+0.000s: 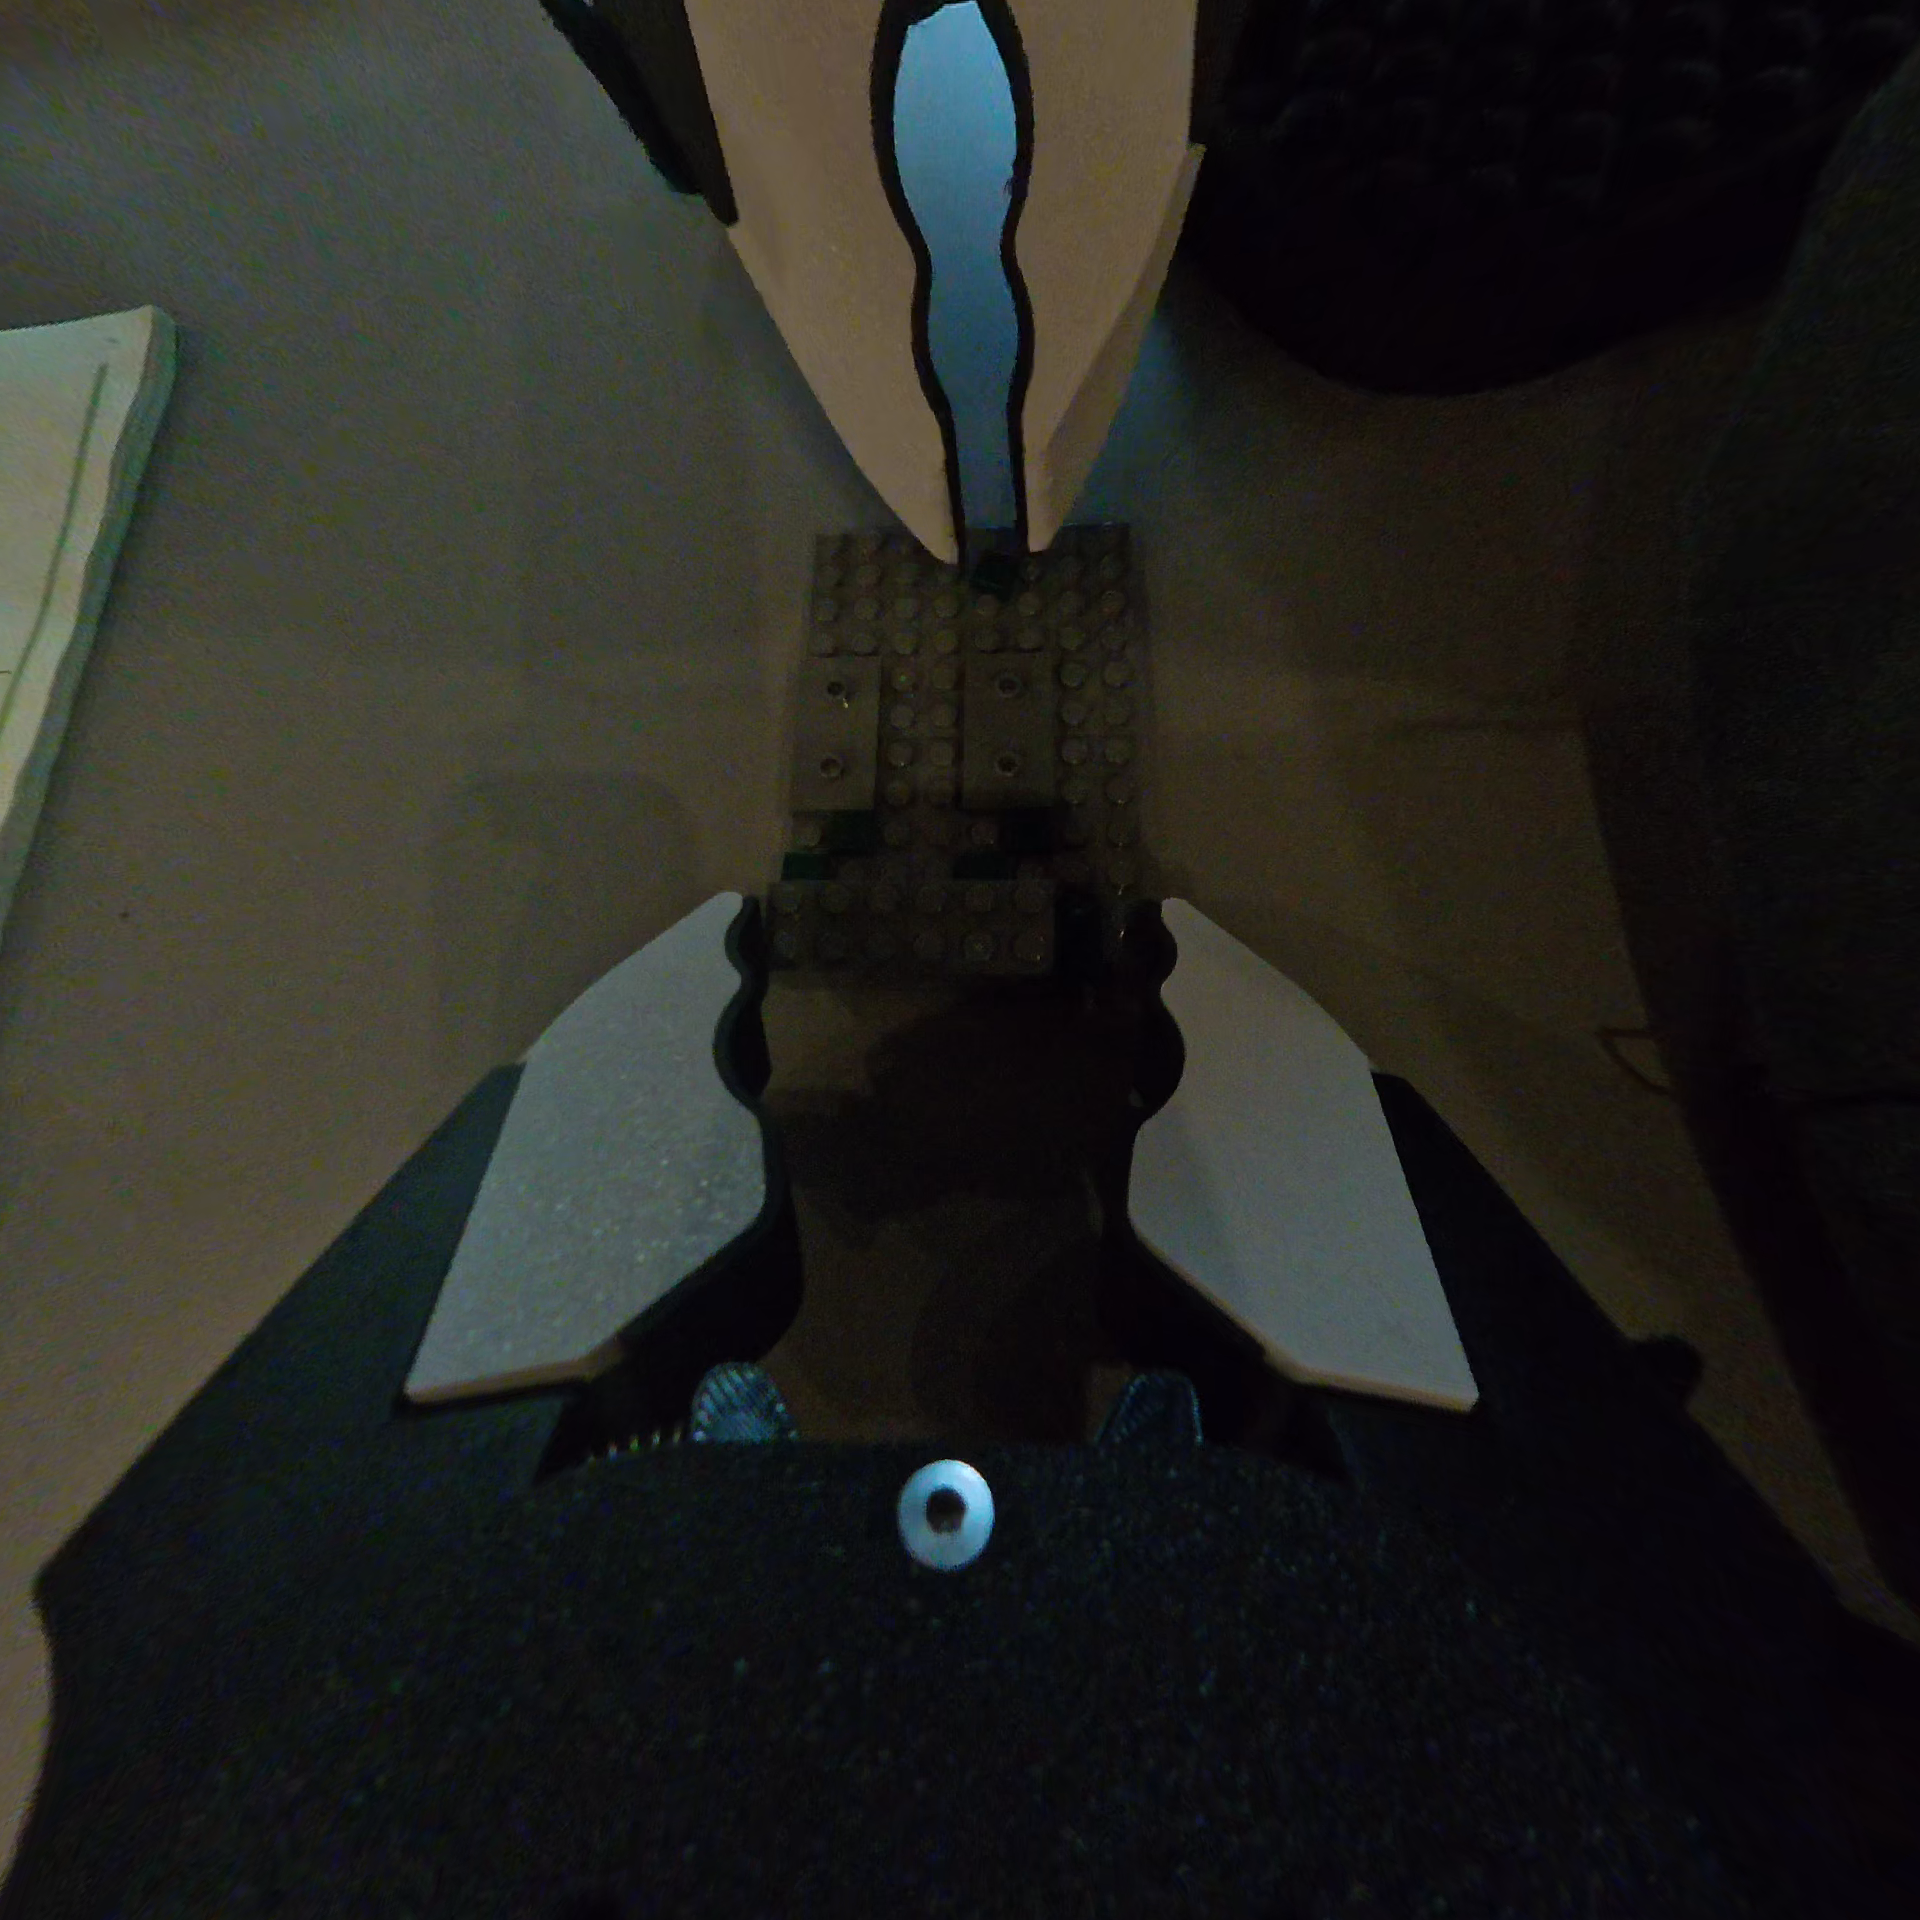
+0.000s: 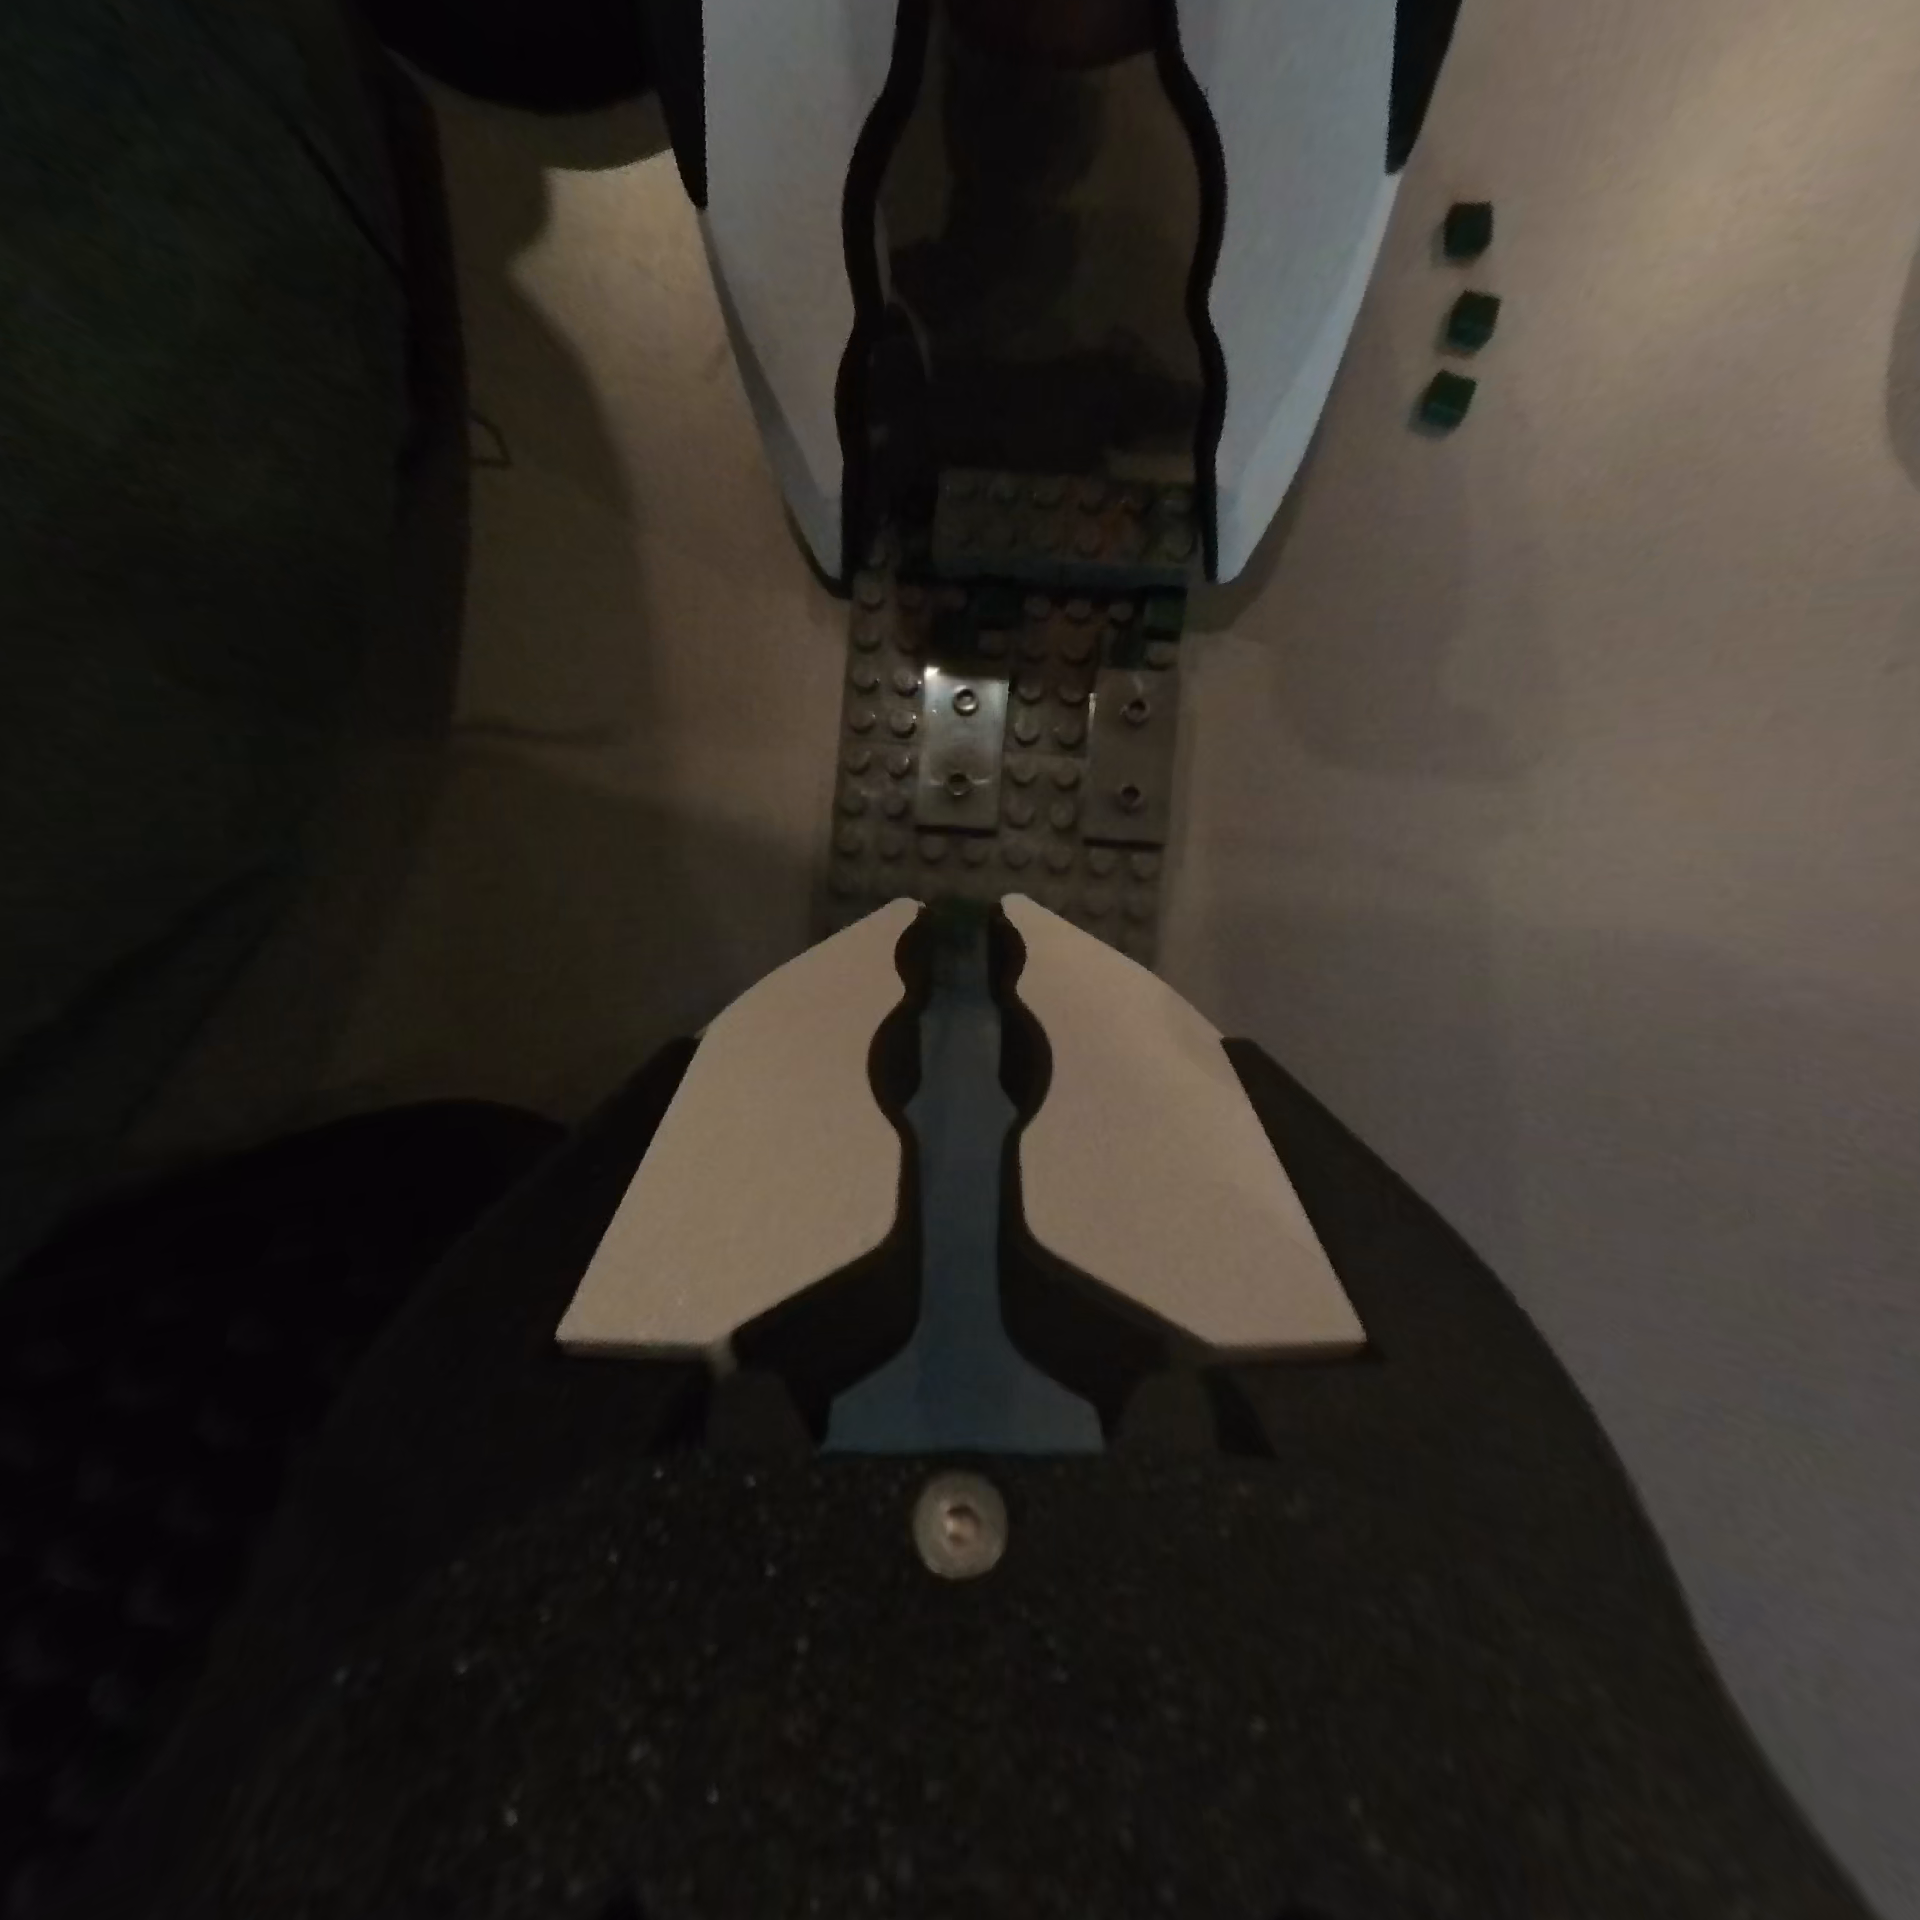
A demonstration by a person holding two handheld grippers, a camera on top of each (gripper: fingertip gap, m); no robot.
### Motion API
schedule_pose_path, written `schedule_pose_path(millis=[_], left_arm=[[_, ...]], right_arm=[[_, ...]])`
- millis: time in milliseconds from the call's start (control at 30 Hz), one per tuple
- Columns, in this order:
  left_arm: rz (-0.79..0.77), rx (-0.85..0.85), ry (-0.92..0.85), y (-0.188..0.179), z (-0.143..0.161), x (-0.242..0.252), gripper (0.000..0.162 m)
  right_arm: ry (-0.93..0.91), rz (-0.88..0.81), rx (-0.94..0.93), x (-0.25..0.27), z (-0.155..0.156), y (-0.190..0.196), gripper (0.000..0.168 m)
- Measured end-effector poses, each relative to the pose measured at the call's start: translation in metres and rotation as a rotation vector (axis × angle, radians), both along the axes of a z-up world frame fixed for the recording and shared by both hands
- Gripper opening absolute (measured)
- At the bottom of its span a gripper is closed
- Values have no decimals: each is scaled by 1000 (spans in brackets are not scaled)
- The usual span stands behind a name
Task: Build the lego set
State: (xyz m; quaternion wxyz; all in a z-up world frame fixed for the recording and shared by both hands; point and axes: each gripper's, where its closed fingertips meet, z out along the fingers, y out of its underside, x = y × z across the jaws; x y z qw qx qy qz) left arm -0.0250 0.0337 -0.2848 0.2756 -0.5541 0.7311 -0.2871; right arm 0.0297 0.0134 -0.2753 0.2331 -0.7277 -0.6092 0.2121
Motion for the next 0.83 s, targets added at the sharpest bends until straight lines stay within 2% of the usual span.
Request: schedule_pose_path(millis=[267,567,833], left_arm=[[-3,-1,-2,0,0,0,69],[0,-4,-1,0,0,0,69],[-1,-4,-1,1,0,1,69]], right_arm=[[-31,8,7,3,-6,1,5],[-3,62,9,-4,1,-3,8],[-26,62,5,-5,-5,-4,6]])
